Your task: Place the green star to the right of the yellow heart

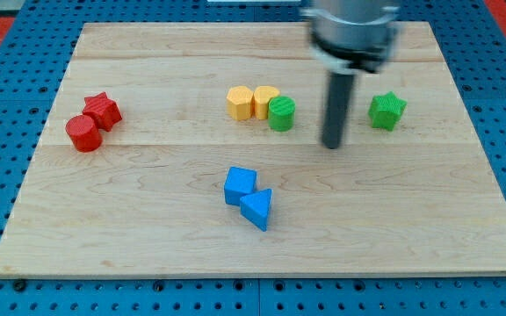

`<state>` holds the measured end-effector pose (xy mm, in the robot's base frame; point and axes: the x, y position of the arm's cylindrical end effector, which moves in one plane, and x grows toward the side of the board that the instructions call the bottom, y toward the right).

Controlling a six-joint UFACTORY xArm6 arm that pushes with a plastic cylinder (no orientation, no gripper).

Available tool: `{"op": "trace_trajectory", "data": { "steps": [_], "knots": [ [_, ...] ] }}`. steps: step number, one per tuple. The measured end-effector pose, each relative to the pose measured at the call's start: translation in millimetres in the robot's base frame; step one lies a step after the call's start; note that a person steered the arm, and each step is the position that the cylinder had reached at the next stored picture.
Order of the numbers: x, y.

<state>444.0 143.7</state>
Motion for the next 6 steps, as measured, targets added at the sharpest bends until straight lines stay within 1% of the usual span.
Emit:
{"op": "trace_trajectory", "data": {
  "steps": [1, 2, 3, 4, 6],
  "knots": [
    [-16, 116],
    [-41, 81],
    [-44, 5],
    [-47, -28],
    [-50, 79]
  ]
}}
